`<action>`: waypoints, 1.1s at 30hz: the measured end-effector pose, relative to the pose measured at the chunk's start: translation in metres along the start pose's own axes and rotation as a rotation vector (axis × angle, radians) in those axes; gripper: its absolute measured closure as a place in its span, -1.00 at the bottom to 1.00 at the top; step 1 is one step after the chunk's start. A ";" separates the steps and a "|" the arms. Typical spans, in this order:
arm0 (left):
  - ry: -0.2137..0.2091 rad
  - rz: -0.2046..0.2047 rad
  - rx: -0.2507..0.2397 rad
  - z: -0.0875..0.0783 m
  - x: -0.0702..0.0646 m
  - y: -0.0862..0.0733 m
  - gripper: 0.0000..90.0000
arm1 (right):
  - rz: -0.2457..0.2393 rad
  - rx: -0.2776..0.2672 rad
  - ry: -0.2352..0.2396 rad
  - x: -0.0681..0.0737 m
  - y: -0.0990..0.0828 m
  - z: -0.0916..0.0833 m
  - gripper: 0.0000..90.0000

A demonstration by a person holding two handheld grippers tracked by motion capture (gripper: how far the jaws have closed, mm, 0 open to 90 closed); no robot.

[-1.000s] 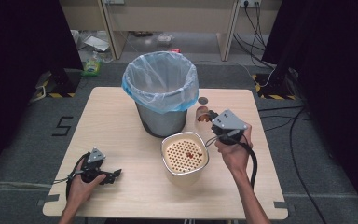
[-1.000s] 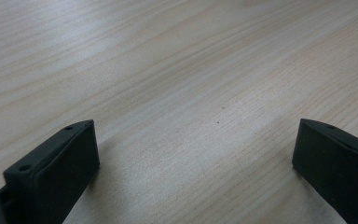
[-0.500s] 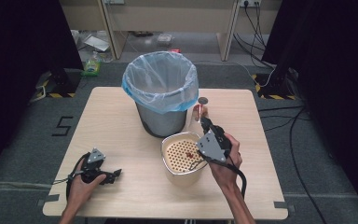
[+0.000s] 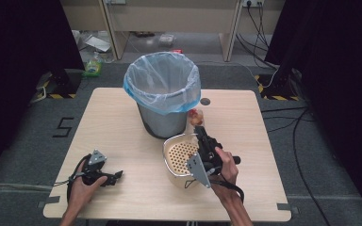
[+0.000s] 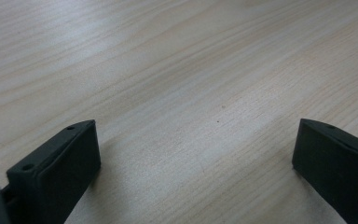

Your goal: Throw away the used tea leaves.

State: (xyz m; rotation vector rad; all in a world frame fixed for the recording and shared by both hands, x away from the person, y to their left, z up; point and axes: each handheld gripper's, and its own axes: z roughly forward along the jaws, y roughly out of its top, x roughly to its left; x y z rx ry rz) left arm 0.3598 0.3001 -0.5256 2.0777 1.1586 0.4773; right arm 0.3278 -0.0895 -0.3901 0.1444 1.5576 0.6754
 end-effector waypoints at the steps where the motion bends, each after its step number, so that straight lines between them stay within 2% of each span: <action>1: 0.000 0.001 0.000 0.000 0.000 0.000 -1.00 | -0.001 0.000 -0.002 0.002 -0.001 0.000 0.94; 2: 0.000 0.001 0.000 0.000 0.000 0.000 -1.00 | -0.001 0.000 -0.002 0.002 -0.001 0.000 0.94; 3: -0.001 0.000 0.001 0.000 0.000 0.000 -1.00 | -0.044 -0.014 -0.012 0.006 0.002 -0.001 0.94; 6: -0.001 -0.002 0.000 0.000 0.000 0.000 -1.00 | -0.033 -0.011 -0.014 0.006 0.002 0.001 0.94; 7: 0.000 -0.001 0.000 0.000 0.000 0.000 -1.00 | -0.068 -0.027 -0.036 0.008 0.004 0.000 0.94; 9: 0.000 0.000 0.000 0.000 0.000 0.000 -1.00 | -0.070 -0.020 -0.030 0.007 0.004 0.000 0.94; 11: 0.001 0.000 0.000 0.000 0.000 0.000 -1.00 | -0.059 -0.028 -0.045 0.007 0.005 -0.002 0.94; 12: 0.001 0.000 0.000 0.000 0.000 0.000 -1.00 | -0.082 -0.041 -0.055 0.006 0.007 -0.004 0.94; 13: 0.000 -0.003 0.001 0.000 0.000 0.000 -1.00 | -0.081 -0.031 -0.056 0.006 0.005 -0.002 0.94; 14: 0.001 -0.001 0.000 0.000 0.000 0.000 -1.00 | -0.058 -0.017 -0.055 0.005 0.004 -0.002 0.94; 16: 0.001 -0.001 0.000 0.000 0.000 0.000 -1.00 | -0.087 -0.035 -0.067 0.006 0.004 -0.003 0.94; 17: 0.000 -0.001 0.001 0.000 0.000 0.000 -1.00 | -0.058 -0.018 -0.057 0.005 0.003 -0.001 0.94; 18: 0.000 -0.001 0.001 0.000 0.000 0.000 -1.00 | -0.058 -0.018 -0.057 0.005 0.003 -0.001 0.94; 19: 0.001 -0.001 0.000 0.000 0.000 0.000 -1.00 | -0.076 -0.034 -0.075 0.005 0.004 -0.002 0.94; 21: 0.000 -0.003 0.001 0.000 0.000 0.000 -1.00 | -0.067 -0.043 -0.079 0.005 0.004 -0.003 0.94; 22: 0.001 -0.001 0.000 0.000 0.000 0.000 -1.00 | -0.095 -0.044 -0.089 0.006 0.004 -0.001 0.94; 23: 0.001 -0.001 0.000 0.000 0.000 0.000 -1.00 | -0.074 -0.023 -0.074 0.006 0.002 0.002 0.94; 24: 0.002 -0.002 -0.001 0.000 0.000 0.000 -1.00 | -0.068 -0.034 -0.077 0.006 0.003 0.001 0.94; 25: 0.001 -0.001 0.001 0.000 0.000 0.000 -1.00 | -0.099 -0.050 -0.086 0.007 0.004 0.001 0.94; 26: 0.001 -0.001 0.001 0.000 0.000 0.000 -1.00 | -0.099 -0.050 -0.086 0.007 0.004 0.001 0.94; 27: 0.000 -0.002 0.001 0.000 0.000 0.000 -1.00 | -0.073 -0.044 -0.080 0.008 0.004 0.002 0.94; 28: 0.000 -0.002 0.001 0.000 0.000 0.000 -1.00 | -0.111 -0.063 -0.093 0.009 0.005 0.002 0.94; 29: 0.000 -0.002 0.001 0.000 0.000 0.000 -1.00 | -0.097 -0.039 -0.084 0.009 0.003 0.004 0.94; 31: 0.000 -0.002 0.001 0.000 0.000 0.000 -1.00 | -0.084 -0.043 -0.085 0.010 0.003 0.004 0.94; 32: 0.000 -0.002 0.001 0.000 0.000 0.000 -1.00 | -0.150 -0.045 -0.103 0.012 0.003 0.006 0.94; 33: 0.000 -0.002 0.001 0.000 0.000 0.000 -1.00 | -0.164 -0.032 -0.106 0.014 0.000 0.009 0.94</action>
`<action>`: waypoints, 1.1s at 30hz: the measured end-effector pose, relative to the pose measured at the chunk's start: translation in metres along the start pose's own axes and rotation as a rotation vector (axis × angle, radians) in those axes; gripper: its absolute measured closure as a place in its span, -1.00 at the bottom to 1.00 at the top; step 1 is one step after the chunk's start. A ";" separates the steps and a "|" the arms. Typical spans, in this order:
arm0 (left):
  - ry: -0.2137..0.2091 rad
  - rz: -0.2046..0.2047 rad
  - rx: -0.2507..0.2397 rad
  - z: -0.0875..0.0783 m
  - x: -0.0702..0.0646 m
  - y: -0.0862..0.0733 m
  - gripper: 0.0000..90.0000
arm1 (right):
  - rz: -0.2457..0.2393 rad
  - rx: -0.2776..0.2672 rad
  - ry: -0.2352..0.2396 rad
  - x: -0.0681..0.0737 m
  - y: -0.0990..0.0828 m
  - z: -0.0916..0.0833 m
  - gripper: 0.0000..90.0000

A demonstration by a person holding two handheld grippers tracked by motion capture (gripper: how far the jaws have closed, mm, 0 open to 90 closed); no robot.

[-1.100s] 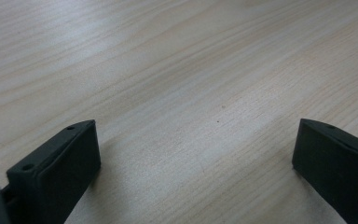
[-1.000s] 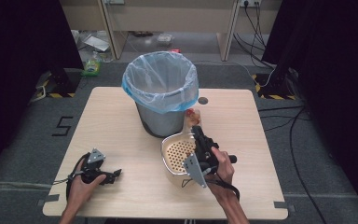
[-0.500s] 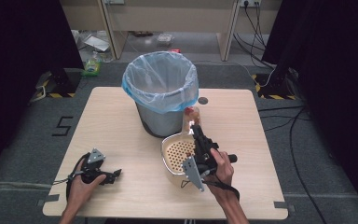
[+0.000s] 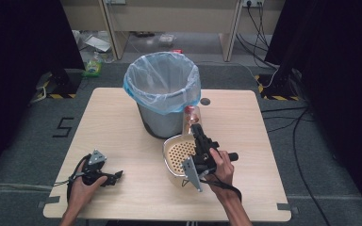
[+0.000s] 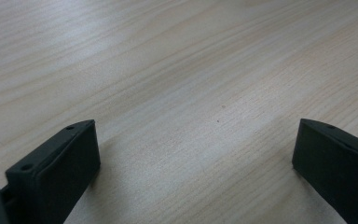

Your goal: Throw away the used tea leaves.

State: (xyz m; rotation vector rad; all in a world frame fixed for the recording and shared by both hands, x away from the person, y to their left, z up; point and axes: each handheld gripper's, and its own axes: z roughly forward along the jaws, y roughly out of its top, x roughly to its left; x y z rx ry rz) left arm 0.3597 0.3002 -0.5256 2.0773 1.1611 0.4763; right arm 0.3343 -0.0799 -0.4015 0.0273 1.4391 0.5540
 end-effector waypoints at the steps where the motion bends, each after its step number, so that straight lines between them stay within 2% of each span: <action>1: 0.001 -0.002 0.000 0.000 0.000 0.000 -1.00 | 0.000 -0.002 -0.003 0.001 0.000 0.000 0.94; 5: -0.002 -0.003 0.000 0.000 0.000 0.000 -1.00 | -0.016 -0.010 -0.003 0.002 0.001 0.000 0.94; 7: -0.003 -0.004 0.000 0.000 0.000 0.000 -1.00 | -0.030 -0.021 -0.024 0.002 0.001 -0.001 0.94; 8: -0.003 -0.004 0.000 0.000 0.000 0.000 -1.00 | -0.071 -0.036 -0.041 0.001 0.001 -0.001 0.94; 9: -0.003 -0.004 0.001 0.000 0.000 0.000 -1.00 | -0.092 -0.017 -0.036 0.001 0.000 0.000 0.94; 11: -0.003 -0.004 0.000 0.000 0.000 0.000 -1.00 | -0.059 0.002 -0.032 0.001 -0.004 0.001 0.94; 15: -0.003 -0.004 0.000 0.000 0.000 0.000 -1.00 | -0.070 -0.015 -0.046 0.000 -0.001 -0.002 0.94; 16: -0.002 -0.003 0.000 0.000 0.000 0.000 -1.00 | -0.091 -0.030 -0.053 0.000 -0.001 -0.003 0.94; 17: -0.002 -0.003 0.000 0.000 0.000 0.000 -1.00 | -0.091 -0.030 -0.053 0.000 -0.001 -0.003 0.94; 18: -0.003 -0.004 0.001 0.000 0.000 0.000 -1.00 | -0.111 -0.023 -0.057 0.000 -0.001 -0.002 0.94; 20: -0.003 -0.004 0.001 0.000 0.000 0.000 -1.00 | -0.099 -0.018 -0.049 0.002 -0.002 -0.002 0.94; 25: -0.002 -0.004 0.000 0.000 0.000 0.000 -1.00 | -0.104 -0.031 -0.066 -0.001 0.000 -0.002 0.94; 27: -0.002 -0.005 0.000 0.000 0.000 0.000 -1.00 | -0.111 -0.021 -0.063 -0.001 0.000 -0.001 0.94; 29: -0.002 -0.004 0.000 0.000 0.000 0.000 -1.00 | -0.126 -0.041 -0.074 -0.002 0.003 -0.003 0.94; 32: -0.001 -0.003 0.000 0.000 0.000 0.000 -1.00 | -0.127 -0.030 -0.070 0.001 0.002 -0.001 0.94; 33: -0.002 -0.005 0.000 0.000 0.000 0.000 -1.00 | -0.135 -0.043 -0.079 0.001 0.003 -0.002 0.94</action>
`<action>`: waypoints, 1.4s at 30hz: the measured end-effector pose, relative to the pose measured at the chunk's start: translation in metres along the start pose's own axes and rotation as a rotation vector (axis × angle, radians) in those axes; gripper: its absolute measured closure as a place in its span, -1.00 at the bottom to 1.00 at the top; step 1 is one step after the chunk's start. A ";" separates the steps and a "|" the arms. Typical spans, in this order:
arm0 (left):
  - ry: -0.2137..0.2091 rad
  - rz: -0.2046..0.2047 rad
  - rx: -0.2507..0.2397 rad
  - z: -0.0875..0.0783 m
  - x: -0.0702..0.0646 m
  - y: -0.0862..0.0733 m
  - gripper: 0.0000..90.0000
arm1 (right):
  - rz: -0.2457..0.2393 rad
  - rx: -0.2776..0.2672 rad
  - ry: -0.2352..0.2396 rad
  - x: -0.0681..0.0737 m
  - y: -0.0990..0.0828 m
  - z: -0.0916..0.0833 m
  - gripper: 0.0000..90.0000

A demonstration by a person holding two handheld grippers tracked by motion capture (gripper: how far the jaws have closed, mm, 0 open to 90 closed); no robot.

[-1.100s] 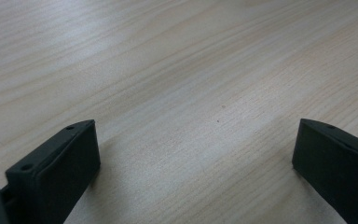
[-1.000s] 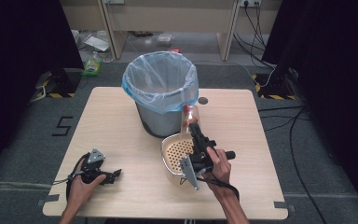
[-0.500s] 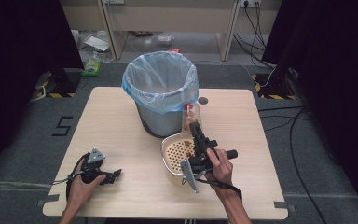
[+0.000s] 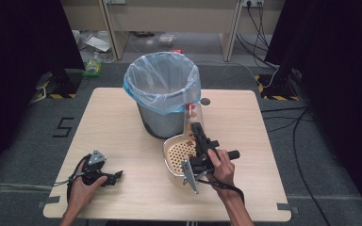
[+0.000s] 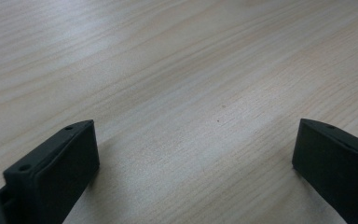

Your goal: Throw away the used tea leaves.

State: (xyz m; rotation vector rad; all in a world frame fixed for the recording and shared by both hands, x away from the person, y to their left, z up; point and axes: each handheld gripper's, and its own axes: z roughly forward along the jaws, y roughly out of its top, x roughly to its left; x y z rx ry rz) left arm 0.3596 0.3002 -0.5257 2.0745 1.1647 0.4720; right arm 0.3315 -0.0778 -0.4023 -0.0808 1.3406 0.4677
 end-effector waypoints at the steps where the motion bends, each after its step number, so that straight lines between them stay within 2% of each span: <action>1: 0.000 0.000 0.000 0.000 0.000 0.000 -1.00 | -0.003 0.010 0.008 0.001 0.000 0.001 0.94; 3: 0.000 0.000 0.000 0.000 0.000 0.000 -1.00 | 0.009 0.009 0.007 0.005 0.000 0.000 0.94; 5: 0.000 -0.001 -0.001 0.000 0.000 0.000 -1.00 | -0.024 0.008 0.011 0.010 0.000 -0.001 0.94; 6: 0.002 0.001 0.000 0.000 0.000 0.000 -1.00 | -0.014 0.010 0.014 0.010 0.000 -0.001 0.94; 10: 0.000 -0.001 -0.001 0.000 0.000 0.000 -1.00 | -0.001 0.008 0.006 0.009 0.001 -0.001 0.94; 11: 0.000 -0.001 0.000 0.000 0.000 0.000 -1.00 | -0.010 -0.013 -0.006 0.009 0.004 -0.004 0.94; 12: 0.000 0.000 0.000 0.000 0.000 0.000 -1.00 | -0.024 -0.011 -0.009 0.008 0.005 -0.004 0.94; 16: 0.000 0.000 0.000 0.000 0.000 0.000 -1.00 | -0.017 0.004 -0.018 0.003 0.004 -0.006 0.94; 17: 0.000 0.000 0.000 0.000 0.000 0.000 -1.00 | -0.004 0.014 -0.028 -0.002 0.003 -0.005 0.94; 20: 0.000 0.000 0.000 0.000 0.000 0.000 -1.00 | 0.013 0.023 -0.014 -0.001 -0.001 -0.003 0.94; 26: 0.000 0.000 0.000 0.000 0.000 0.000 -1.00 | -0.006 -0.003 -0.031 -0.001 0.005 -0.005 0.94; 28: 0.000 0.000 0.000 0.000 0.000 0.000 -1.00 | -0.001 0.015 -0.017 0.001 0.003 -0.003 0.94; 29: 0.000 0.000 0.000 0.000 0.000 0.000 -1.00 | 0.000 0.005 -0.018 0.001 0.005 -0.004 0.94; 31: 0.000 0.000 0.000 0.000 0.000 0.000 -1.00 | -0.025 -0.009 -0.027 0.000 0.007 -0.005 0.94; 33: 0.000 0.000 0.000 0.000 0.000 0.000 -1.00 | -0.008 0.007 -0.017 0.002 0.005 -0.003 0.94; 35: 0.000 0.000 0.000 0.000 0.000 0.000 -1.00 | -0.010 0.000 -0.019 0.000 0.006 -0.004 0.94; 38: 0.000 0.000 0.000 0.000 0.000 0.000 -1.00 | 0.010 0.006 -0.018 -0.003 0.006 -0.003 0.94; 42: 0.000 0.000 0.000 0.000 0.000 0.000 -1.00 | 0.096 0.044 0.014 -0.007 0.001 0.001 0.94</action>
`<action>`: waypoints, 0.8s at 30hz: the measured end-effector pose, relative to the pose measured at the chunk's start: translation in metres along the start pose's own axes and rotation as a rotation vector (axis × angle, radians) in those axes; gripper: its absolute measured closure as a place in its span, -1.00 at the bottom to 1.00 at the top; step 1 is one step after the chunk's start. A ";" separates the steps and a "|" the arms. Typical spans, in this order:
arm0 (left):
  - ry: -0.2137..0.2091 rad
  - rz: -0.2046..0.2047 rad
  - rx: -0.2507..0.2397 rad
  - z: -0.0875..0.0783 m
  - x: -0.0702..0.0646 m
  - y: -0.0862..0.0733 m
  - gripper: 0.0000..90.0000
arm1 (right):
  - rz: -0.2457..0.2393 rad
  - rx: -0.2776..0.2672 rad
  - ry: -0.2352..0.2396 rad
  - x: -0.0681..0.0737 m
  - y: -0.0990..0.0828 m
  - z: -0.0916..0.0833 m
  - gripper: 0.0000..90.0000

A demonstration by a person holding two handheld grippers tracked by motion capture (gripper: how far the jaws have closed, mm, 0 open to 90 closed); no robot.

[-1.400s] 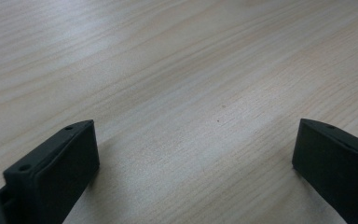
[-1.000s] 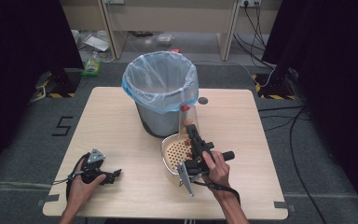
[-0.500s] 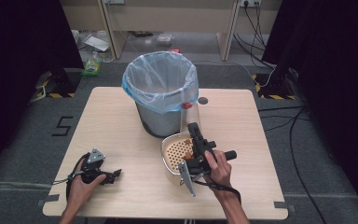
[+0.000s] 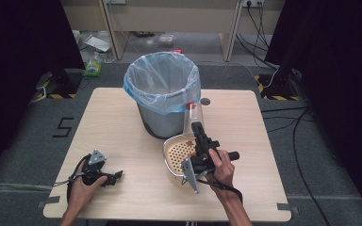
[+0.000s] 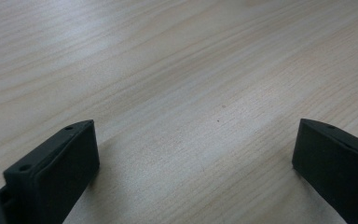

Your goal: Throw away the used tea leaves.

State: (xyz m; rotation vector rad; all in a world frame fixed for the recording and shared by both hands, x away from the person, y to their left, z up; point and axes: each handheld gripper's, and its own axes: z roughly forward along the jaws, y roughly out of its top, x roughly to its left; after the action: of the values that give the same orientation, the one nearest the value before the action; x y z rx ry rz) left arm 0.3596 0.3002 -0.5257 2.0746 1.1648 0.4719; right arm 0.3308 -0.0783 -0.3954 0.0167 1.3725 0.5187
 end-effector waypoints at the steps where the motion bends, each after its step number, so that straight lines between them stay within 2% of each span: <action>1: 0.000 0.000 0.000 0.000 0.000 0.000 -1.00 | 0.000 0.000 0.000 0.000 0.000 0.000 0.94; 3: 0.001 0.000 0.000 0.000 0.000 0.000 -1.00 | 0.055 0.020 0.011 -0.005 -0.003 0.002 0.94; 4: 0.002 0.002 0.000 0.000 0.000 0.000 -1.00 | 0.110 0.036 0.024 -0.009 -0.007 0.004 0.94; 5: 0.002 0.002 0.000 0.000 0.000 0.000 -1.00 | 0.110 0.036 0.024 -0.009 -0.007 0.004 0.94; 7: 0.000 0.000 -0.001 0.000 0.000 0.000 -1.00 | 0.169 0.058 0.041 -0.014 -0.012 0.005 0.94; 9: 0.000 0.000 0.000 0.000 0.000 0.000 -1.00 | 0.186 0.065 0.042 -0.016 -0.014 0.005 0.93; 10: 0.001 0.000 0.000 0.000 0.000 0.000 -1.00 | 0.230 0.078 0.055 -0.019 -0.017 0.006 0.93; 14: 0.000 0.000 0.000 0.000 0.000 0.000 -1.00 | 0.266 0.094 0.074 -0.026 -0.017 0.007 0.93; 22: 0.000 0.000 0.000 0.000 0.000 0.000 -1.00 | 0.425 0.141 0.135 -0.031 -0.034 0.016 0.93; 24: 0.000 -0.001 0.000 0.000 0.000 0.000 -1.00 | 0.444 0.146 0.141 -0.032 -0.036 0.016 0.93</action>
State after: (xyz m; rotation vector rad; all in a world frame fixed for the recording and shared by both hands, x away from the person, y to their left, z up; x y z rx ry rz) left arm 0.3597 0.3002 -0.5257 2.0741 1.1653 0.4713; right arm 0.3552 -0.1176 -0.3731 0.4188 1.5498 0.7992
